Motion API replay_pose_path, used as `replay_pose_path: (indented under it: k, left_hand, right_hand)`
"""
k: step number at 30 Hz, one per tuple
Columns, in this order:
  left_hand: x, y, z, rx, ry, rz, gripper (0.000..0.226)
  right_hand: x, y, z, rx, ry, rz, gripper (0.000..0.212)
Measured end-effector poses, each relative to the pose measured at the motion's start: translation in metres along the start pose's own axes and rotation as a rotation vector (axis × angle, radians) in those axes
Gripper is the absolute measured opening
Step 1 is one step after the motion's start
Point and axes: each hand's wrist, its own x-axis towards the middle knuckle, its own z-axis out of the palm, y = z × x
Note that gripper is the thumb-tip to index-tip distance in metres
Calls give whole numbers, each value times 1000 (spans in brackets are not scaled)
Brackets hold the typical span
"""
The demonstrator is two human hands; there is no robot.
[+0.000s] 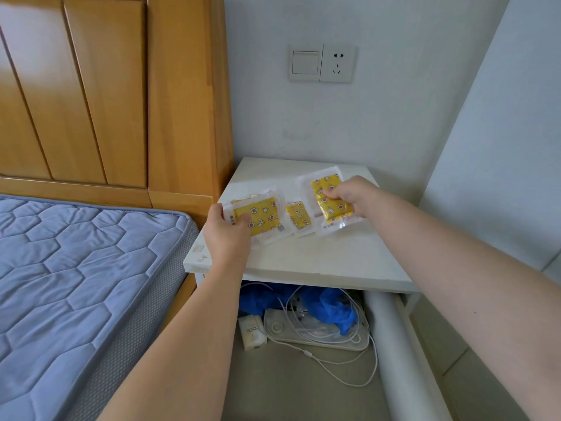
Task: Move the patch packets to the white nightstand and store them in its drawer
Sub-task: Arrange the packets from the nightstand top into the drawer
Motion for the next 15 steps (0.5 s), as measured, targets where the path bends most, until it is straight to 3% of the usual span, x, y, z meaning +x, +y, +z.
replay_pose_path:
  k: [2,7,9,15]
  left_hand:
    - [1,0,1,28,-15,4,17]
    - [3,-3,2,85,-26,16,16]
    - [5,-4,2,98,-28,15,16]
    - [3,-5,3,121,-53,22,16]
  right_hand:
    - [-1,-9,18,-14,-4,6,45]
    - [-14,-15,50,-391,55,-26,44]
    - [-21,-16,50,-389,21,-24,39]
    - [-25,2,40,-217,-10,72,56]
